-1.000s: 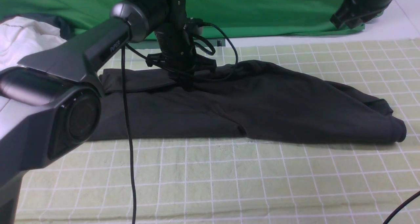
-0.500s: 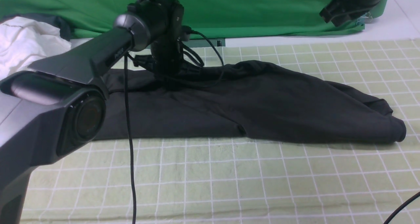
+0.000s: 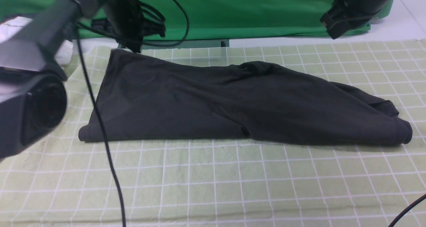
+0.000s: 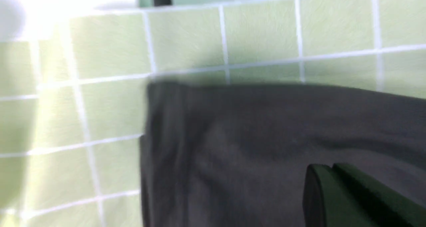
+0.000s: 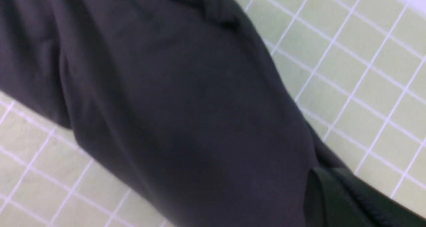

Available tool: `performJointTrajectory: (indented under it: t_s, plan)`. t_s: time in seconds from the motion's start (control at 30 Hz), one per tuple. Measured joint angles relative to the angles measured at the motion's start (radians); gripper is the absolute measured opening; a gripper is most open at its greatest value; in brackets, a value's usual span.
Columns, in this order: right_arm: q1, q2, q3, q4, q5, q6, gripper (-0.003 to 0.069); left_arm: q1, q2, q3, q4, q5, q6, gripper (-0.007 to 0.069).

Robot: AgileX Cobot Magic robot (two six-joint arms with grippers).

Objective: Fold a long-sleeved shirt over a green coffee tablecloth.
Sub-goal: 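Fold the black garment in half by bringing its near edge over to the far edge, then pull the folded dark garment lengthwise by its ends to straighten it flat on the table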

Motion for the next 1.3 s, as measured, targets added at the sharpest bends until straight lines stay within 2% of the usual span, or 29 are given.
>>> performJointTrajectory:
  t_s: [0.07, 0.27, 0.33, 0.47, 0.53, 0.57, 0.67, 0.77, 1.13, 1.2, 1.3]
  plan:
    - [-0.011, -0.017, 0.015, 0.000, 0.001, 0.000, -0.0003, 0.001, -0.048, 0.036, -0.007, 0.000, 0.015, 0.0011]
    - [-0.124, -0.066, 0.117, 0.000, 0.003, -0.003, 0.0003, -0.001, -0.242, 0.338, -0.031, 0.003, 0.050, 0.0011]
    - [-0.158, -0.059, 0.154, -0.001, 0.004, -0.003, 0.0026, -0.001, -0.271, 0.454, -0.044, 0.003, 0.055, 0.0011]
    - [-0.209, 0.005, 0.194, -0.005, 0.003, -0.005, 0.0157, -0.001, -0.278, 0.650, -0.072, -0.043, 0.058, 0.0011]
    - [-0.216, 0.066, 0.197, -0.005, -0.005, -0.011, 0.0260, -0.001, -0.278, 0.720, -0.075, -0.085, 0.058, 0.0011]
    - [-0.216, 0.081, 0.197, -0.005, -0.012, -0.016, 0.0288, -0.001, -0.278, 0.751, -0.070, -0.115, 0.055, 0.0011]
    - [-0.215, 0.138, 0.197, -0.002, -0.021, -0.035, 0.0347, -0.001, -0.279, 0.796, -0.053, -0.159, 0.039, 0.0011]
    - [-0.215, 0.200, 0.197, 0.001, -0.035, -0.042, 0.0367, -0.001, -0.281, 0.822, -0.048, -0.194, 0.033, 0.0011]
    - [-0.215, 0.276, 0.198, 0.001, -0.141, -0.070, 0.0368, -0.001, -0.286, 0.827, -0.048, -0.204, 0.032, 0.0011]
    - [-0.215, 0.286, 0.198, 0.001, -0.144, -0.082, 0.0312, -0.001, -0.286, 0.828, -0.048, -0.206, 0.032, 0.0011]
    - [-0.215, 0.293, 0.198, 0.001, -0.142, -0.087, 0.0151, -0.001, -0.286, 0.828, -0.048, -0.206, 0.032, 0.0011]
